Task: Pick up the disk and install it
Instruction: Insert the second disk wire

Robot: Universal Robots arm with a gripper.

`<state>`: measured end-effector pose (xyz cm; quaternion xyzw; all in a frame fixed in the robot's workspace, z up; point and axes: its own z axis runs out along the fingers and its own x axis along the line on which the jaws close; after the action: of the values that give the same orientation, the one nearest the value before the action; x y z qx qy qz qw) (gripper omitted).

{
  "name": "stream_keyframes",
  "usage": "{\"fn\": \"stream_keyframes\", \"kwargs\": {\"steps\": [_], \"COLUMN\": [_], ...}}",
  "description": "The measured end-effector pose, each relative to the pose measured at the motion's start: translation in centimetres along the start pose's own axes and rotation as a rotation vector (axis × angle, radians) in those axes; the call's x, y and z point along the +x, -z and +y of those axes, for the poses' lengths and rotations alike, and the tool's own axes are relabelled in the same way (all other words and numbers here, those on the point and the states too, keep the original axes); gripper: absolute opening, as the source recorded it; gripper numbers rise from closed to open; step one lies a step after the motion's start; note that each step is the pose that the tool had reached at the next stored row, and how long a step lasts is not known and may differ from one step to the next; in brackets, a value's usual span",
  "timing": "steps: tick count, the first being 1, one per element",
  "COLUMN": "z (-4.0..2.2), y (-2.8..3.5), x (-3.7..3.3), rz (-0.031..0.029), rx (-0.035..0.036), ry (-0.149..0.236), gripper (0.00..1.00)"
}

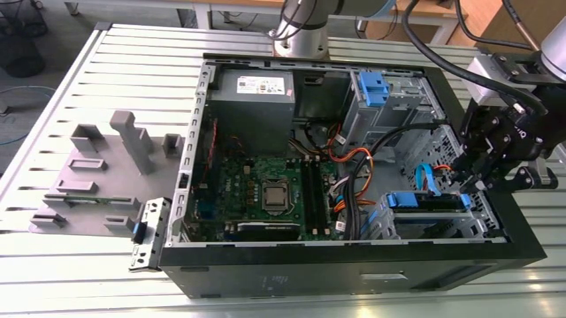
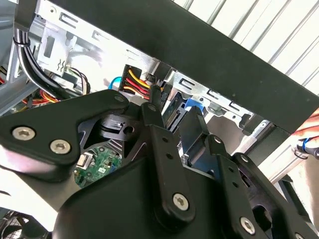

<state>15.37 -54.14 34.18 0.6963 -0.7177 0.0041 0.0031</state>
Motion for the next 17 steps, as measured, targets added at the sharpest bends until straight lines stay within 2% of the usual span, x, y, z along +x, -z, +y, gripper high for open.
{"fn": "stream_keyframes", "kwargs": {"steps": [11,13,14,17], "z": [0.0,0.0,0.0,0.0], "y": [-0.02,-0.02,-0.02,-0.02], "x": [0.0,0.0,0.0,0.0], "rz": [0.0,0.0,-0.0001,0.0], "rx": [0.0,0.0,0.0,0.0], "ry": [0.0,0.0,0.0,0.0], "gripper": [0.41,0.29,0.29,0.17]}}
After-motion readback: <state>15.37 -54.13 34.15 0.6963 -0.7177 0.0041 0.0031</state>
